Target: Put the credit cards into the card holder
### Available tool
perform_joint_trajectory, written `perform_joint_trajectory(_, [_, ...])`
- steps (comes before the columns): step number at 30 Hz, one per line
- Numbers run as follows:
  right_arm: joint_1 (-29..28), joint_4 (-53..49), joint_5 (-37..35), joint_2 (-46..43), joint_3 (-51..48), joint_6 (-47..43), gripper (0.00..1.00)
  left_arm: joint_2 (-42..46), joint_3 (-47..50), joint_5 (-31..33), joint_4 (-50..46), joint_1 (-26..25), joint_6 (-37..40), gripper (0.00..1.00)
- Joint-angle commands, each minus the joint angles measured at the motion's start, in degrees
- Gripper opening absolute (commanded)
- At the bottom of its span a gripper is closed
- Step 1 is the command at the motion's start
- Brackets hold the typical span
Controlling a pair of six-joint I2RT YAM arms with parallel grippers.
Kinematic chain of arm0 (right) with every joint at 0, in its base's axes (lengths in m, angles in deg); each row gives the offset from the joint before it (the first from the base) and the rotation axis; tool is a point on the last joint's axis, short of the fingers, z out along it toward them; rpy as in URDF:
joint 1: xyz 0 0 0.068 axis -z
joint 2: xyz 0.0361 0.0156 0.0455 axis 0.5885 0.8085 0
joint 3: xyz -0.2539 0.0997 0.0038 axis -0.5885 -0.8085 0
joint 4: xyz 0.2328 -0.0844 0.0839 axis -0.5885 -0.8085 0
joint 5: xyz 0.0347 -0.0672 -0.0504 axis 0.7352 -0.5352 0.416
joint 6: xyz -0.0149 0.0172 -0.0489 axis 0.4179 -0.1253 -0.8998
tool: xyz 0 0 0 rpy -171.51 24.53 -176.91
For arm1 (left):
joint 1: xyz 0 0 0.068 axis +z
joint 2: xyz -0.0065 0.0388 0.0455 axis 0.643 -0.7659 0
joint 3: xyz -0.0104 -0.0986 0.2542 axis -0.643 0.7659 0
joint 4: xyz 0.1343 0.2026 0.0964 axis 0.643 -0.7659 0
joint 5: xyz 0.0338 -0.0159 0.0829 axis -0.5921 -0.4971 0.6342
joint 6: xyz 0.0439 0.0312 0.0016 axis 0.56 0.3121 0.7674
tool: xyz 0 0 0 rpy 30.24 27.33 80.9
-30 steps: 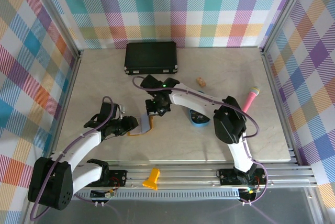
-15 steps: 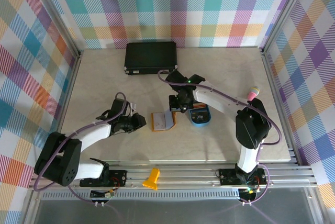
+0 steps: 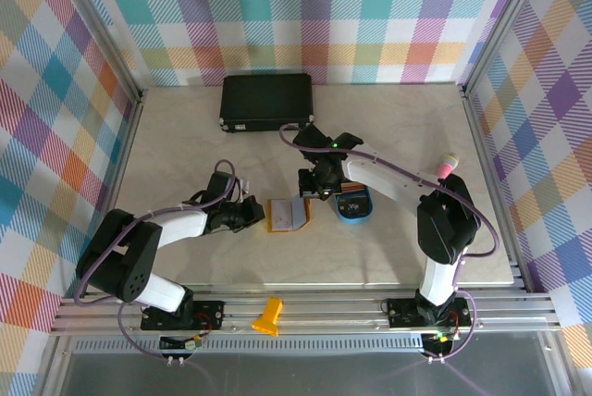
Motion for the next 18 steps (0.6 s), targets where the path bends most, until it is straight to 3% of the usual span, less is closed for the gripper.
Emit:
perform_joint_trajectory(1, [0.19, -0.06, 1.13, -1.95, 0.0, -0.57, 0.0, -1.0, -1.08, -0.24, 2.38, -0.63, 0.61, 0.05])
perform_joint_trajectory(18, [-0.93, 1.34, 5.64, -0.34, 3.15, 0.23, 0.0, -5.49, -1.16, -1.23, 5.78, -0.83, 0.08, 0.04])
